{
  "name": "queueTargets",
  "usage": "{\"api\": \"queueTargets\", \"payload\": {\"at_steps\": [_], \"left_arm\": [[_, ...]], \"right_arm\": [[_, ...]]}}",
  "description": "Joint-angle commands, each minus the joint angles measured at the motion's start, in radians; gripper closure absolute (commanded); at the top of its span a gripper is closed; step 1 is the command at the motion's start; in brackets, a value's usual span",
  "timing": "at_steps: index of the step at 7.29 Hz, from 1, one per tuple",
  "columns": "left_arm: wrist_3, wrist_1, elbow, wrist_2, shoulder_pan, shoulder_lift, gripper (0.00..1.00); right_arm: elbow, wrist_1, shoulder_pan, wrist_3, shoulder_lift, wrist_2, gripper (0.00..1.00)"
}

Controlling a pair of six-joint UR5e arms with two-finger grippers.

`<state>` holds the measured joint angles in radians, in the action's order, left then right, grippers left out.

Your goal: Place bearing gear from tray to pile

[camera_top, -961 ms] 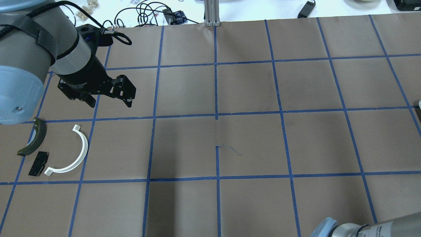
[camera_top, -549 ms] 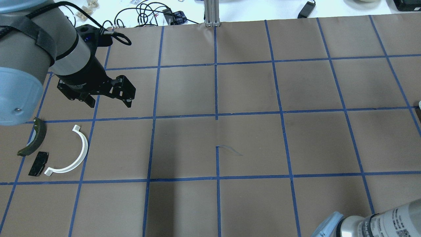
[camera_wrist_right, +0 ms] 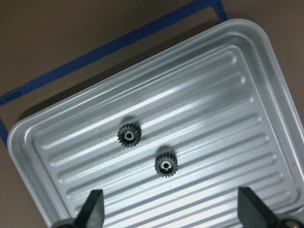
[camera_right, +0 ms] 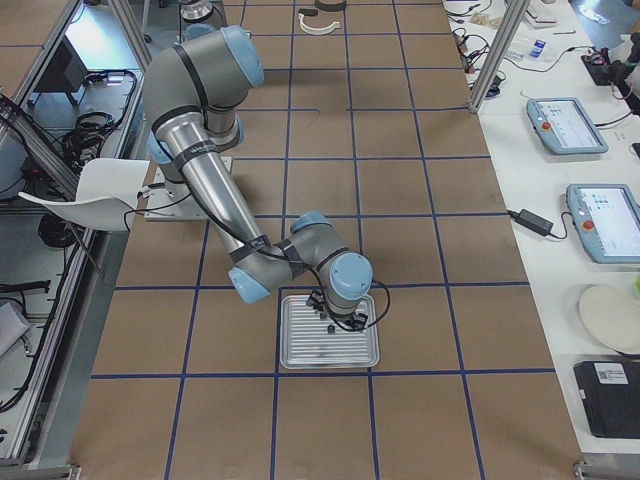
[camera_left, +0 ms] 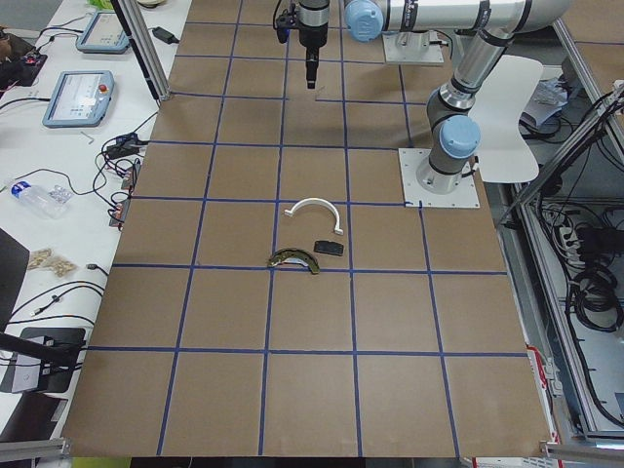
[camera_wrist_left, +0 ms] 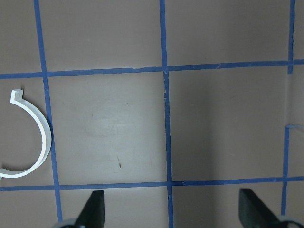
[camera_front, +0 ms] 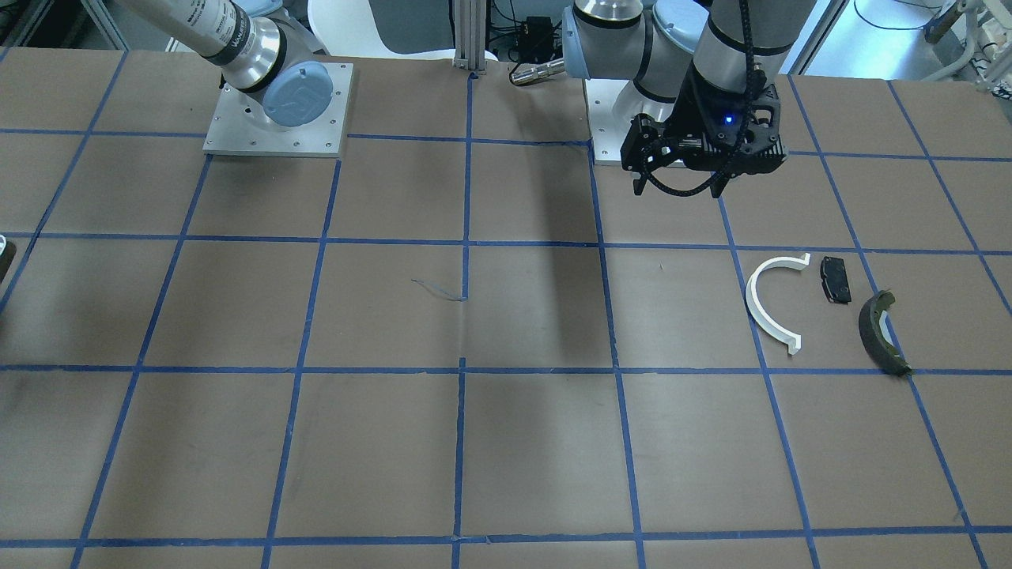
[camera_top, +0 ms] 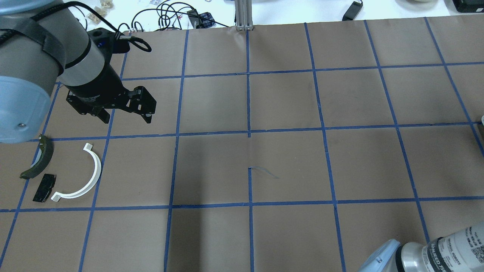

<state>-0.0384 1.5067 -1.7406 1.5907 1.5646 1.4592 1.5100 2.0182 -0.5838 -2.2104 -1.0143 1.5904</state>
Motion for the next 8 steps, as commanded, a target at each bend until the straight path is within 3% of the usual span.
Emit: {"api": "queueTargets", "payload": {"at_steps": [1, 5, 8], "left_arm": [[-0.002, 0.000, -0.001, 0.000, 0.000, 0.001, 0.00], [-0.002, 0.000, -0.001, 0.000, 0.000, 0.000, 0.00], [0.000, 0.000, 0.001, -0.002, 0.000, 0.000, 0.00]], "right_arm": [[0.031, 0.081, 0.001, -0.177, 0.022, -0.036, 0.02], [0.122, 0.204, 0.002, -0.230, 0.025, -0.044, 0.04], [0.133, 0.246, 0.013, -0.235, 0.025, -0.044, 0.10]]}}
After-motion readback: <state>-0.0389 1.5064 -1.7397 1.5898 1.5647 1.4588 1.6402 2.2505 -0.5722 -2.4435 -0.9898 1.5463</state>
